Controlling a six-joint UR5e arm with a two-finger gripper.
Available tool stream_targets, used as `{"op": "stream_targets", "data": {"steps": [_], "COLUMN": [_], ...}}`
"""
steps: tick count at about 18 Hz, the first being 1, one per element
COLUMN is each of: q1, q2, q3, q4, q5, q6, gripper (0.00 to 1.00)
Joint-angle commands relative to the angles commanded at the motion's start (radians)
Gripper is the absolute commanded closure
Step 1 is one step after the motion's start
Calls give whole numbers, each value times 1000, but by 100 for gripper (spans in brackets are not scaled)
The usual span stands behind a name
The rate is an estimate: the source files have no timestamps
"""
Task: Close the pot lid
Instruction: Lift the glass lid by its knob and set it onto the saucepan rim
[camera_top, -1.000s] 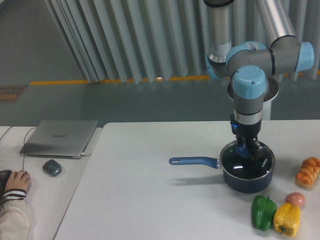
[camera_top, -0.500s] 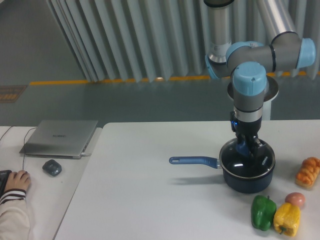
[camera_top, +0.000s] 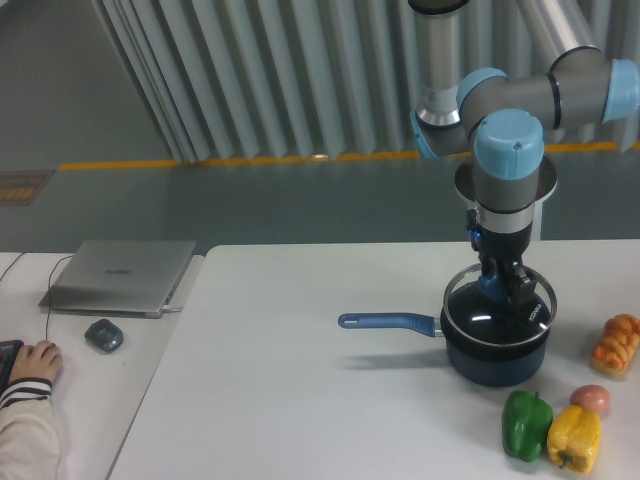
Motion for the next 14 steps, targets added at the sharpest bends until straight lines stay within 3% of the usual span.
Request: {"op": "stream_targets", "data": {"steps": [10, 14], "q1": [-12, -28], "q2": [-9, -12], "q3": [-8, -12], "q4": [8, 57], "q5": [-18, -24], "q6": [-29, -38], "gripper": [48, 48]}}
